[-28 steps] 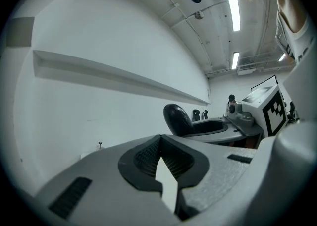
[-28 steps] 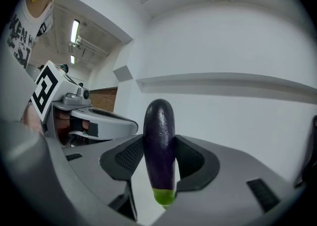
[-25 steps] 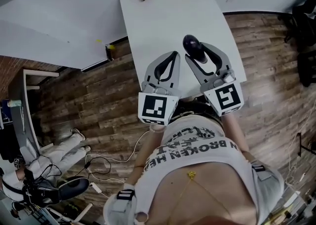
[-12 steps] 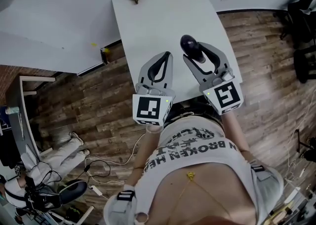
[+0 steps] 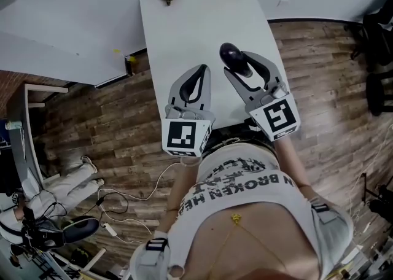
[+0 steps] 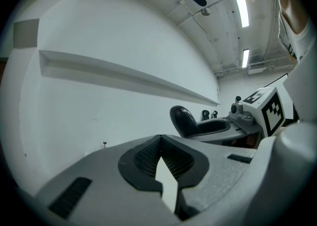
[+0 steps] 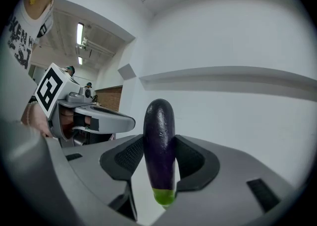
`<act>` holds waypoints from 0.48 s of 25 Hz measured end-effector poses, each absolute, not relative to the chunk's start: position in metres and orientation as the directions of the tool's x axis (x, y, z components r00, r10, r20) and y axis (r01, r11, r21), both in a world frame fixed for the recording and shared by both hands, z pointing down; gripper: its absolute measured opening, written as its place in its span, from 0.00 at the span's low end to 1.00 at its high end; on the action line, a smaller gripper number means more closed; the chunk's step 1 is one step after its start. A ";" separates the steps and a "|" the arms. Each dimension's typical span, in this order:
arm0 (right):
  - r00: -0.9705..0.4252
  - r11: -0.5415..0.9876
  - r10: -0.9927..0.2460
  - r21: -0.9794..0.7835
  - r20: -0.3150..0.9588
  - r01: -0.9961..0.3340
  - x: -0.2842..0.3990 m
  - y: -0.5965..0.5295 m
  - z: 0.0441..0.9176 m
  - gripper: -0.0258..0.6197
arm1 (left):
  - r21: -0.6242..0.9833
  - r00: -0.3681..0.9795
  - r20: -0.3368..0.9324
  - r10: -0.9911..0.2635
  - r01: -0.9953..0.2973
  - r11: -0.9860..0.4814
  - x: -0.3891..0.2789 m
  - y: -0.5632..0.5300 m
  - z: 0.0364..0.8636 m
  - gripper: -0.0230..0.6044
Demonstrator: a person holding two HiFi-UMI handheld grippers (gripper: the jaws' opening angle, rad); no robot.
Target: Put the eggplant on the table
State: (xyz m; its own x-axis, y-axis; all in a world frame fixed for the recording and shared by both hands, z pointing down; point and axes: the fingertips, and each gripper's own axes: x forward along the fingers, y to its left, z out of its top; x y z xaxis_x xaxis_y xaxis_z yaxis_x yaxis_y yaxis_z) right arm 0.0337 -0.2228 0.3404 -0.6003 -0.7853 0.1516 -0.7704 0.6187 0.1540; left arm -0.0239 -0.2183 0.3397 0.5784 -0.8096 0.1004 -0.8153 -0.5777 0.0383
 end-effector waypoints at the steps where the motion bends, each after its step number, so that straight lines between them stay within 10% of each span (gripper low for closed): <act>1: -0.604 0.623 -0.782 0.151 0.152 -0.768 0.037 -0.223 0.341 0.35 | 0.039 0.574 0.102 -0.813 -0.818 -0.573 -0.021 -0.218 0.340 0.04; 12: -0.630 0.649 -0.760 0.138 0.160 -0.748 0.036 -0.224 0.346 0.35 | 0.041 0.551 0.109 -0.827 -0.834 -0.551 -0.019 -0.219 0.339 0.04</act>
State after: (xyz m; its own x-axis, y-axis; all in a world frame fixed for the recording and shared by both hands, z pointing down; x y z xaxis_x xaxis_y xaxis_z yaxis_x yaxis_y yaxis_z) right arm 0.0362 -0.2241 0.3460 -0.6299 -0.7600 0.1602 -0.7480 0.6491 0.1385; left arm -0.0188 -0.2187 0.3394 0.5515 -0.8270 0.1090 -0.8338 -0.5506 0.0407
